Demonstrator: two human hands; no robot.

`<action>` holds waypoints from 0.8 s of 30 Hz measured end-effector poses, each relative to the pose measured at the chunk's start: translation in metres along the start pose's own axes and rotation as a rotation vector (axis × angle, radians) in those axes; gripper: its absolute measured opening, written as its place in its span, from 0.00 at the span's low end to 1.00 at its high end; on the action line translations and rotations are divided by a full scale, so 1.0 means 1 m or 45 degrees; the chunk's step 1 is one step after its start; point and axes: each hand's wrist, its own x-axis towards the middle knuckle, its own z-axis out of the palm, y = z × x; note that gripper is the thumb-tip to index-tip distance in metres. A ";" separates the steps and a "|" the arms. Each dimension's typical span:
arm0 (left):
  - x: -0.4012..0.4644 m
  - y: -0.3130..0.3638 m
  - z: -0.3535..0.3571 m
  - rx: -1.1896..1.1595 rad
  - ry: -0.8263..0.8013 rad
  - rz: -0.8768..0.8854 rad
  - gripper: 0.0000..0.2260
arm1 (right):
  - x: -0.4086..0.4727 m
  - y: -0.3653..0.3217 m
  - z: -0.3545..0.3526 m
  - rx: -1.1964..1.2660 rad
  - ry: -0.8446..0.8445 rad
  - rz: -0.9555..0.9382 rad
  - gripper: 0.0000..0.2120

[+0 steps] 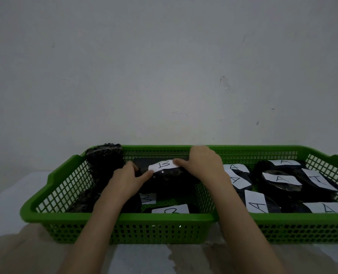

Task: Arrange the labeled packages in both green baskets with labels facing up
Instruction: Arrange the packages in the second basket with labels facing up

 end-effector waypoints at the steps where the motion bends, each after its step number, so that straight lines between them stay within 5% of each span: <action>1: 0.001 -0.001 0.001 0.041 -0.003 0.004 0.19 | -0.001 -0.002 -0.001 -0.095 -0.045 0.002 0.25; 5: 0.001 -0.002 0.004 0.207 -0.158 0.008 0.16 | -0.002 -0.008 0.000 -0.257 -0.201 -0.047 0.22; 10: 0.001 -0.003 0.008 0.612 -0.203 0.053 0.24 | -0.010 -0.010 0.003 -0.254 -0.708 -0.078 0.20; 18: 0.014 -0.007 -0.009 0.406 -0.180 0.007 0.20 | -0.007 -0.006 -0.026 -0.022 -0.401 -0.151 0.17; 24: 0.047 0.014 -0.023 0.419 -0.162 -0.067 0.23 | 0.037 -0.012 -0.020 -0.090 -0.479 -0.440 0.19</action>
